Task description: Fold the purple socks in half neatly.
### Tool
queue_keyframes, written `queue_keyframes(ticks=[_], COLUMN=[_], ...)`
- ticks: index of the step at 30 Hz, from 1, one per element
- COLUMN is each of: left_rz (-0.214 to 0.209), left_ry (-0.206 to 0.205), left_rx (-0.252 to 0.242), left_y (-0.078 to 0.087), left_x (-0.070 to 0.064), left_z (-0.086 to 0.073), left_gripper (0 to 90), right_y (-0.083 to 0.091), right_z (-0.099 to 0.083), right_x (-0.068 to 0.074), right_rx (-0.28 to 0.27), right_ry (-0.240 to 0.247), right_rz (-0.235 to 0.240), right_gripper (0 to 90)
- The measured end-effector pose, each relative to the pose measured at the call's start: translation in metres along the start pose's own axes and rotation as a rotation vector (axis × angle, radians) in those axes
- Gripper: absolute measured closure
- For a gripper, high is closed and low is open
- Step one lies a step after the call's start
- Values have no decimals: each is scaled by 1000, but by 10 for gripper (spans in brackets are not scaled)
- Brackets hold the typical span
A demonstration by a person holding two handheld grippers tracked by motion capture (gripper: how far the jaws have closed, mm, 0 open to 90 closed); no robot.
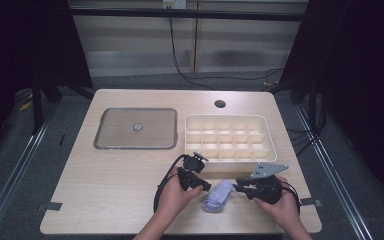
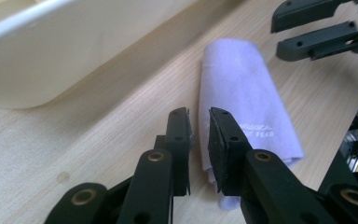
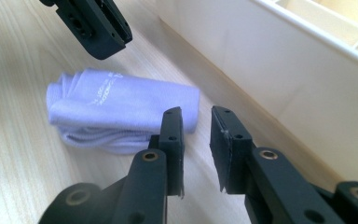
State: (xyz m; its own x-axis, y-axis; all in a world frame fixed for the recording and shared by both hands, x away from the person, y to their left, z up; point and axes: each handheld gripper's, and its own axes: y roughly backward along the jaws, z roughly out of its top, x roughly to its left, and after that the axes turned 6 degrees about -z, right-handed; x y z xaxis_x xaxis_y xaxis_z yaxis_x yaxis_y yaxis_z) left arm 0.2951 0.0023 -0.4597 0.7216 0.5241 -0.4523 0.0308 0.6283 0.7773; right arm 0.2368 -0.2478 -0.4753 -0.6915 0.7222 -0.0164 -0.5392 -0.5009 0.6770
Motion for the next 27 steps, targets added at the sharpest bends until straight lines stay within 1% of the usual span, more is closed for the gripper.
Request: queue_keyframes(ticks=[2, 4, 6, 7, 8, 9, 10, 13, 15, 16, 17, 18, 19, 20, 23, 25, 27], left_rz=[1, -11, -18, -18, -28, -27, -32, -40, -43, -44, -54, -61, -60, -65, -69, -73, -74], left_ry=[-3, -7, -24, -28, -27, -34, -29, -35, -34, -45, -45, -49, -48, -53, -58, -66, -65], left_rx=[9, 16, 24, 24, 31, 31, 27, 17, 17, 30, 22, 27, 26, 36, 24, 27, 22], left_y=[-2, -4, -6, -7, -9, -10, -11, -14, -15, -16, -18, -19, -21, -22, -26, -27, -29], left_x=[0, -1, -5, -6, -7, -8, -9, -11, -14, -16, -17, -18, -21, -22, -25, -26, -27], left_z=[-2, -5, -6, -7, -7, -8, -8, -8, -7, -7, -7, -7, -7, -6, -6, -5, -5], left_gripper=[782, 782, 782, 782, 782, 782, 782, 782, 781, 779, 778, 776, 775, 773, 772, 771, 769], right_y=[0, 1, 3, 3, 4, 5, 6, 7, 9, 9, 10, 10, 10, 11, 12, 13, 14], right_z=[-2, -5, -7, -8, -8, -9, -10, -12, -13, -13, -14, -15, -15, -16, -17, -17, -18], right_x=[0, 0, -1, -1, -1, -2, -2, -3, -3, -3, -4, -5, -5, -6, -9, -10, -12], right_rx=[4, 12, 15, 13, 15, 18, 18, 21, 22, 22, 27, 29, 32, 32, 31, 32, 30], right_ry=[-2, -10, -14, -18, -20, -32, -31, -34, -43, -44, -50, -52, -57, -60, -67, -78, -84], right_rz=[-1, -8, -13, -16, -18, -21, -25, -36, -43, -46, -48, -51, -53, -55, -60, -63, -68], right_gripper=[735, 732, 726, 723, 719, 714, 713, 709, 700, 697, 694, 692, 689, 689, 684, 679, 675])
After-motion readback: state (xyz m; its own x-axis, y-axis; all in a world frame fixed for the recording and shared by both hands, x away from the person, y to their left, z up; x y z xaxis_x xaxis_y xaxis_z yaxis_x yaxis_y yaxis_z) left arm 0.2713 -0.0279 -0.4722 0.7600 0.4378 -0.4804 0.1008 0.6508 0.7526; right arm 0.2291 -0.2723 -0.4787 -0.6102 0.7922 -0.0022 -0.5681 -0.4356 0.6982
